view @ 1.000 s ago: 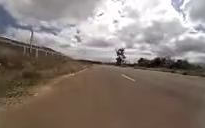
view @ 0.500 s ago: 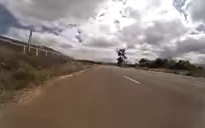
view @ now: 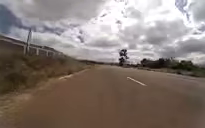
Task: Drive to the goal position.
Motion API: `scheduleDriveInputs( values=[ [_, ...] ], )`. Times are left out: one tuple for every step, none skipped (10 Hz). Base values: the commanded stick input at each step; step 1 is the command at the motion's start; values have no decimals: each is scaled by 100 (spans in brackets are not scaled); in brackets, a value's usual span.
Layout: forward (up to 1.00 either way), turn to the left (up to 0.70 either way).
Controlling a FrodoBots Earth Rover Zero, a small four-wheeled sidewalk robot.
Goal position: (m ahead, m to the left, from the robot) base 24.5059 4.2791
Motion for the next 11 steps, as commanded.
scheduleDriveInputs(
  values=[
    [85, -34],
    [85, -34],
    [85, -33],
    [85, -29],
    [85, -25],
    [85, -19],
    [85, -13],
    [85, -7],
    [85, -1],
    [85, 0],
    [85, 0]
  ],
)
